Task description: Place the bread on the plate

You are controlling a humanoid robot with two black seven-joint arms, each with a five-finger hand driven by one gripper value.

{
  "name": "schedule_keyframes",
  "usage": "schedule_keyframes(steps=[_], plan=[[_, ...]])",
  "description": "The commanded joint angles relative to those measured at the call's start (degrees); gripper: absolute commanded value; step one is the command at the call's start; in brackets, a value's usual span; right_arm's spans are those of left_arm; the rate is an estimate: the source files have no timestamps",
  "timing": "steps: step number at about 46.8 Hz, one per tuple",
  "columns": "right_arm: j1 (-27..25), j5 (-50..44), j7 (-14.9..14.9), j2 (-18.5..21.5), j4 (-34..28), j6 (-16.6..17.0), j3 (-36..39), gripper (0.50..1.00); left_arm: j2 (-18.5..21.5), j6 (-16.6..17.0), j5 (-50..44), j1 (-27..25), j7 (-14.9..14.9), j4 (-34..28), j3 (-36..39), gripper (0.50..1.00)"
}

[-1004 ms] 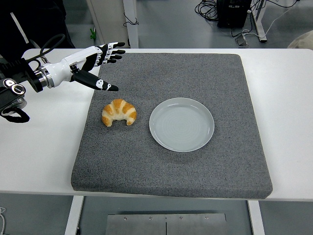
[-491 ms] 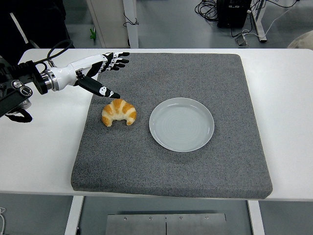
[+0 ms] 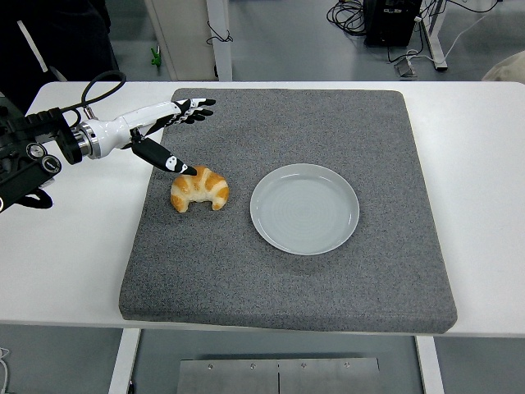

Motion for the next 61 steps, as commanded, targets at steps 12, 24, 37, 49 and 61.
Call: schedule_keyframes(steps=[12,24,37,49,61], plan=[[0.0,0.0,0.0,0.0,0.0,-0.1,0.0,1.0,0.4,0.9,3.1,0.0,-0.3,-0.2,2.6,0.974],[0.0,0.0,0.0,0.0,0.0,0.0,0.0,1.0,0.0,1.0,3.5,0.0,-0.4,-0.3,2.7,0.974],[0.1,0.0,0.0,0.0,0.0,-0.1,0.0,1.0,-0.2,1.8,5.9,0.2,-0.4,-0.3,4.7,0.974],[0.0,0.0,0.0,0.0,0.0,0.0,0.0,1.0,-0.8,6.4,6.4,0.4,-0.4,-0.3,6.6,0.971],[0.0,0.0,0.0,0.0,0.0,0.0,0.0,1.0,-1.8,7.6,6.5,0.4,-0.4,-0.3,7.8,0.963]])
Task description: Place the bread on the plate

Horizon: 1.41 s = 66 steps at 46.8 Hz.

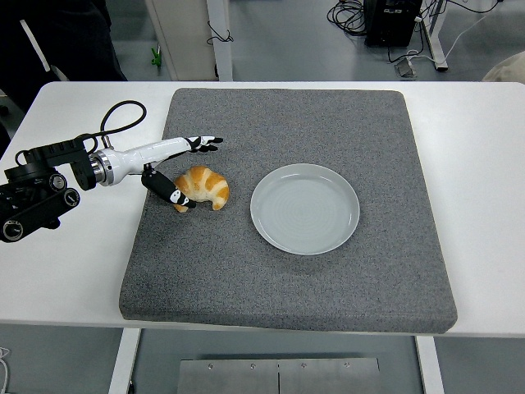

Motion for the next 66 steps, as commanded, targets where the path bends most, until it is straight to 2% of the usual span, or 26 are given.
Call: schedule_keyframes(steps=[1,5,10,20,42,66], plan=[[0.0,0.0,0.0,0.0,0.0,0.1,0.0,1.0,-0.5,0.0,0.1,0.0,0.0,0.0,0.0,0.96],[0.0,0.0,0.0,0.0,0.0,0.0,0.0,1.0,-0.6,0.1,0.3,0.0,-0.1,0.0,0.0,0.924],[0.0,0.0,0.0,0.0,0.1,0.1,0.0,1.0,-0.9,0.1,0.3,0.0,-0.3,0.0,0.0,0.833],[0.0,0.0,0.0,0.0,0.0,0.1,0.0,1.0,-1.0,0.1,0.3,0.0,-1.1,0.0,0.2,0.757],[0.0,0.0,0.0,0.0,0.0,0.0,0.0,1.0,-1.0,0.1,1.1,0.0,-1.9,0.0,0.5,0.754],[0.0,0.0,0.0,0.0,0.0,0.1,0.0,1.0,-0.9,1.5,4.0,0.1,-3.9,0.0,1.1,0.725]])
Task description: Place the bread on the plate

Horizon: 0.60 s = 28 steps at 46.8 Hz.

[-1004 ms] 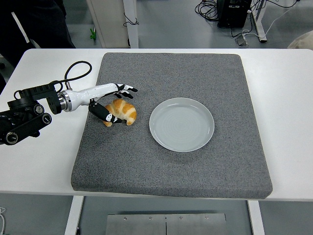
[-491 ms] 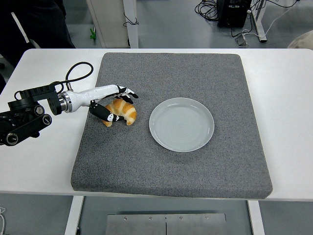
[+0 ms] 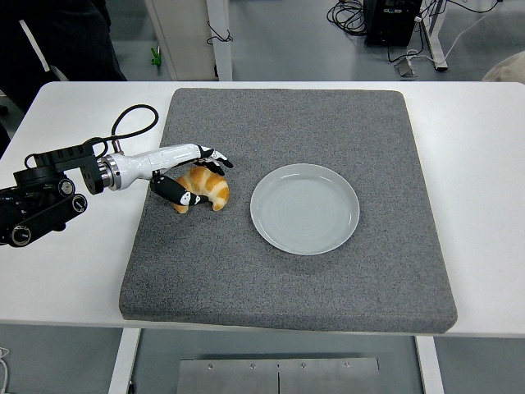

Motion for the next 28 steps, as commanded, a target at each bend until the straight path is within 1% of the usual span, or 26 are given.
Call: schedule_keyframes(steps=[1,5,8,12,19,28], plan=[[0.0,0.0,0.0,0.0,0.0,0.0,0.0,1.0,0.1,0.4,0.9,-0.1,-0.2,0.0,0.7,0.722],[0.0,0.0,0.0,0.0,0.0,0.0,0.0,1.0,0.1,2.9,1.3,-0.1,-0.3,0.0,1.9,0.708],[0.0,0.0,0.0,0.0,0.0,0.0,0.0,1.0,0.1,4.2,1.3,-0.1,-0.3,0.0,2.9,0.708],[0.0,0.0,0.0,0.0,0.0,0.0,0.0,1.0,0.1,4.8,1.3,-0.2,-0.3,0.0,3.7,0.702],[0.0,0.0,0.0,0.0,0.0,0.1,0.0,1.0,0.2,6.3,1.4,-0.2,-0.3,0.0,4.0,0.675],[0.0,0.0,0.0,0.0,0.1,0.1,0.0,1.0,0.2,6.6,1.8,-0.3,-0.3,0.0,4.0,0.633]])
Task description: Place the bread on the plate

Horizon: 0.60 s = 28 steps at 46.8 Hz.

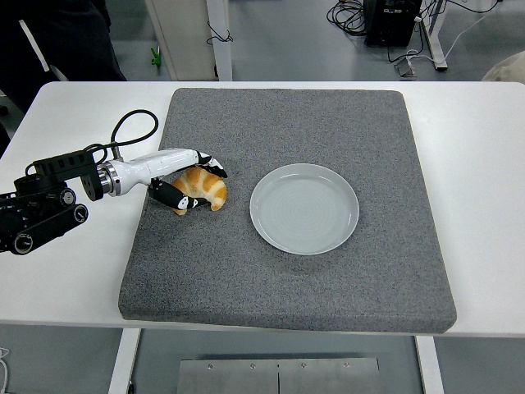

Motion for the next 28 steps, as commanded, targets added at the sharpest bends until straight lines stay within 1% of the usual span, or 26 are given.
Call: schedule_keyframes(steps=[1,9,28], plan=[[0.0,0.0,0.0,0.0,0.0,0.0,0.0,1.0,0.0,0.1,-0.1,-0.1,0.0,0.0,0.0,0.63],[0.0,0.0,0.0,0.0,0.0,-0.1,0.0,1.0,0.2,0.0,-0.3,-0.6,0.0,0.0,-0.6,0.614],[0.0,0.0,0.0,0.0,0.0,0.0,0.0,1.0,1.0,-0.8,-0.9,-4.4,0.2,0.0,-4.1,0.621]])
